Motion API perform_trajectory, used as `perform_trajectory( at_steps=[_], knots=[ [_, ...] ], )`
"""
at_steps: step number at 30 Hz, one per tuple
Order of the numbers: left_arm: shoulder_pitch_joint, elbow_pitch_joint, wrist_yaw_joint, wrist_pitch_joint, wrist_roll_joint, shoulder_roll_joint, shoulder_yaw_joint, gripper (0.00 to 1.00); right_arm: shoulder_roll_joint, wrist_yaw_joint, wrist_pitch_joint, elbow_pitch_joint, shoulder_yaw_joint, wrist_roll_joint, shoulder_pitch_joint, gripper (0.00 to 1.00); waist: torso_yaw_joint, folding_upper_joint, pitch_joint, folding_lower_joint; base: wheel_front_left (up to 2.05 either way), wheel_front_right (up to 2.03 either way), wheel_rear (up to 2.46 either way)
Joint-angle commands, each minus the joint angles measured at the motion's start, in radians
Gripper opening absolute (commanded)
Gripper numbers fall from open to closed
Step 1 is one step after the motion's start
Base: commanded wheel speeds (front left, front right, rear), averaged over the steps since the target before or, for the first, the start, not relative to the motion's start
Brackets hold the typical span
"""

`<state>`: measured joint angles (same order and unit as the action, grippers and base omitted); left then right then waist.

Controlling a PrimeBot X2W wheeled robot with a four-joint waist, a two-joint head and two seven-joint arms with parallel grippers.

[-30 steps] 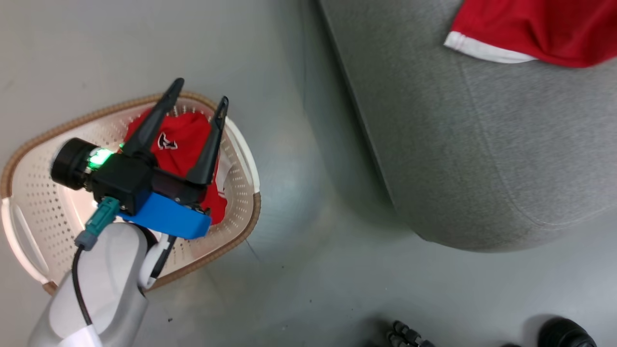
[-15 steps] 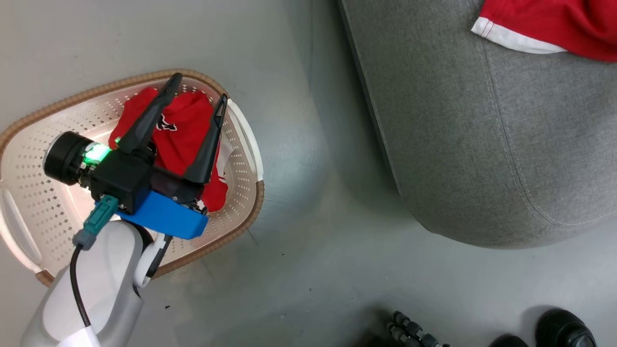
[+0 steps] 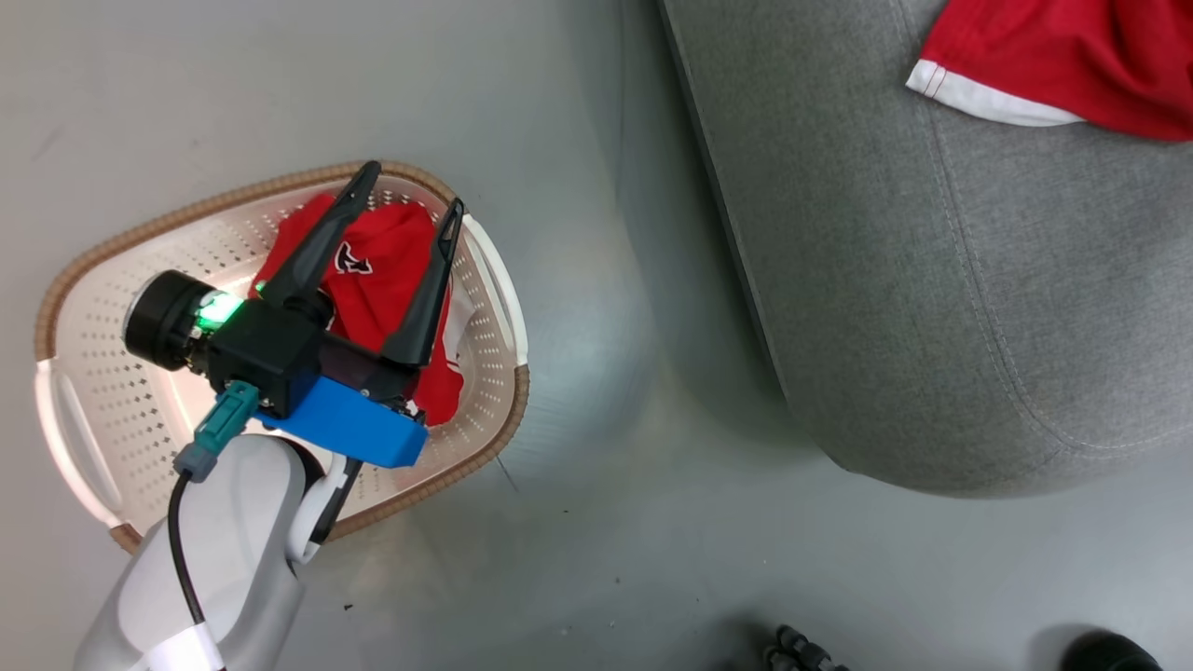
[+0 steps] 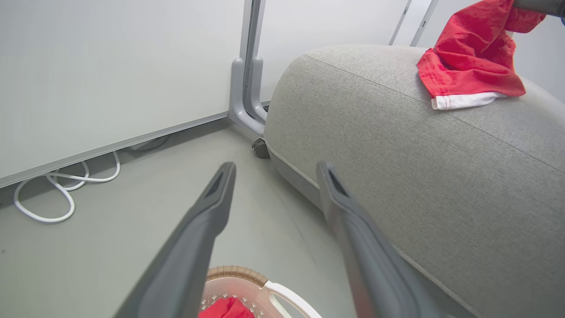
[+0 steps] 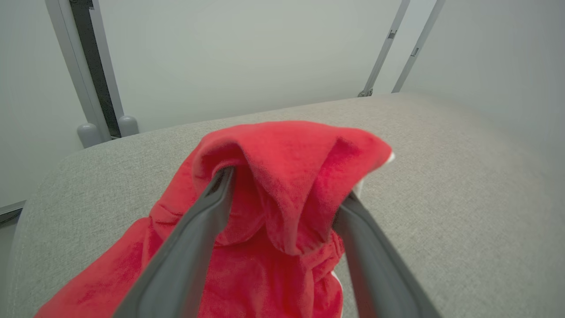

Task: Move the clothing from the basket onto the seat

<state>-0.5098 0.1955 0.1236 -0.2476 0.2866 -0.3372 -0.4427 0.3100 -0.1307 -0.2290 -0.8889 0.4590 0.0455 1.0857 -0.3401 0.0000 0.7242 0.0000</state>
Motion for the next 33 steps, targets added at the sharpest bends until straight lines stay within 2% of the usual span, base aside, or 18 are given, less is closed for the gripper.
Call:
perform_trajectory(
  at_steps=[1, 11, 15, 25, 33],
  knots=[
    [0.000, 0.014, -0.002, -0.008, 0.006, 0.009, -0.004, 1.00, 0.008, 0.000, -0.004, -0.007, -0.011, -0.011, -0.025, 1.00, 0.010, 0.0000, -0.029, 0.0000, 0.00, 0.00, 0.00],
    [0.052, 0.078, 0.003, -0.019, 0.035, 0.089, 0.004, 1.00, 0.021, 0.000, -0.002, 0.011, -0.066, -0.037, -0.150, 1.00, 0.065, 0.0000, -0.205, 0.0000, 0.00, 0.00, 0.00],
    [0.108, 0.089, 0.006, -0.019, 0.042, 0.132, 0.029, 1.00, 0.013, 0.000, -0.011, 0.062, -0.085, -0.042, -0.245, 1.00, 0.099, 0.0000, -0.311, 0.0000, 0.00, 0.00, 0.00],
    [0.265, 0.115, 0.009, -0.019, 0.045, 0.202, 0.129, 1.00, -0.081, 0.000, 0.033, 0.273, -0.140, -0.032, -0.518, 1.00, 0.174, 0.0000, -0.514, 0.0000, 0.00, 0.00, 0.00],
    [0.335, 0.131, 0.008, -0.019, 0.037, 0.220, 0.201, 1.00, -0.153, 0.000, 0.103, 0.485, -0.226, 0.003, -0.721, 1.00, 0.245, 0.0000, -0.604, 0.0000, 0.00, 0.00, 0.00]
  ],
)
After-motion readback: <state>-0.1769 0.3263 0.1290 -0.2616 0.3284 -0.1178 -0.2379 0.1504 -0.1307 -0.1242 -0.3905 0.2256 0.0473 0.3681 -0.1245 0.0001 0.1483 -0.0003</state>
